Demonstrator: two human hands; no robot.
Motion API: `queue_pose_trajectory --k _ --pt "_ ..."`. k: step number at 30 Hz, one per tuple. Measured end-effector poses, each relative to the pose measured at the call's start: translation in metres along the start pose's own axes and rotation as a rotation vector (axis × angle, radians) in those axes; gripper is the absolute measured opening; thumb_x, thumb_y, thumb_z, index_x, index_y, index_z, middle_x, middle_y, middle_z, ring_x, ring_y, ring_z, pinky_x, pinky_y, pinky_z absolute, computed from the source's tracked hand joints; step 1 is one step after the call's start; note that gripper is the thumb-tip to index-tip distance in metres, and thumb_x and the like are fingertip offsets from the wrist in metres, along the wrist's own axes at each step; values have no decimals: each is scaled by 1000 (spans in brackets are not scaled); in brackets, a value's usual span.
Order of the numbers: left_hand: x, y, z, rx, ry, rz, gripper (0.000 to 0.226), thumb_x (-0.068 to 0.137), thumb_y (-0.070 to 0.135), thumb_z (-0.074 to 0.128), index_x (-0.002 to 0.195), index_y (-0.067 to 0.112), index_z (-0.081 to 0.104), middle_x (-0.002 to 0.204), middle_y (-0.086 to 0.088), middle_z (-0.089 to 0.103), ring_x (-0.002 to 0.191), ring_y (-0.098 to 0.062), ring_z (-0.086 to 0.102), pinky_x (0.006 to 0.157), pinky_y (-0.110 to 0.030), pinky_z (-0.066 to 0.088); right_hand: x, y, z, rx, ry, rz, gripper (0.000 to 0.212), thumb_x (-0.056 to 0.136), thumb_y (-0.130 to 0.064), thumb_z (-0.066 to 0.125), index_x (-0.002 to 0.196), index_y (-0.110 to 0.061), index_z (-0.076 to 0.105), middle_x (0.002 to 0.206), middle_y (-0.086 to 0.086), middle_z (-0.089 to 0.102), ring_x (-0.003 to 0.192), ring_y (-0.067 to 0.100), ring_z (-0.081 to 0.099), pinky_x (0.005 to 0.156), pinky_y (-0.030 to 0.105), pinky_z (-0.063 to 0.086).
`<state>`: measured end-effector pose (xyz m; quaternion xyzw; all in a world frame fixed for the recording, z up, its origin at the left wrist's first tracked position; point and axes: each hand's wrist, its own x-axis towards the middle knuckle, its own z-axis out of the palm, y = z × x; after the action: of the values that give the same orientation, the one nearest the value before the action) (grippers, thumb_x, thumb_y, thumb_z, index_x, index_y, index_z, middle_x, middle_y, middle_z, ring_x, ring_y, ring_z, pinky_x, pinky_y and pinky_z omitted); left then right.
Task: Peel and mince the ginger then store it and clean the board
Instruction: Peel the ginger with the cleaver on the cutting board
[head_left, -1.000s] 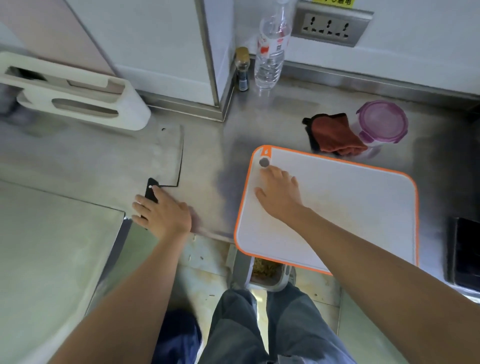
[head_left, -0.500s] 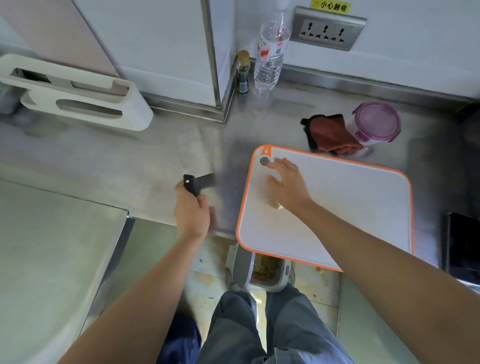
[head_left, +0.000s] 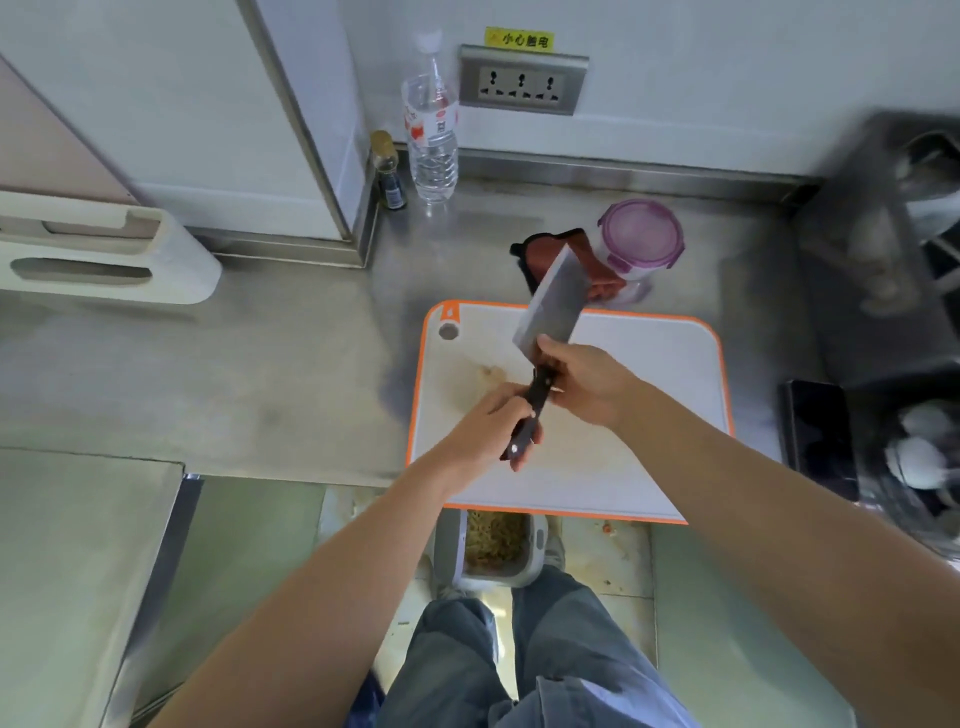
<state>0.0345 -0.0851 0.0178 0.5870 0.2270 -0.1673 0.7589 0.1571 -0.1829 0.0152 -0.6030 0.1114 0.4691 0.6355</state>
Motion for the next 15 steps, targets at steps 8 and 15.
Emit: queue_pose_trajectory --k 8,15 --pt "26 -37 -25 675 643 45 17 92 22 54 104 13 62 100 -6 65 91 -23 61 71 -28 40 -10 -3 -50 -585 350 -248 14 97 -15 40 108 -12 46 90 6 56 60 24 64 44 23 43" --pt "47 -37 -6 872 705 -42 65 78 48 69 120 5 46 118 -14 47 107 -31 50 83 -37 43 -16 29 -58 -1024 298 -338 8 94 -16 42 95 -15 50 76 9 62 63 29 65 47 31 46"
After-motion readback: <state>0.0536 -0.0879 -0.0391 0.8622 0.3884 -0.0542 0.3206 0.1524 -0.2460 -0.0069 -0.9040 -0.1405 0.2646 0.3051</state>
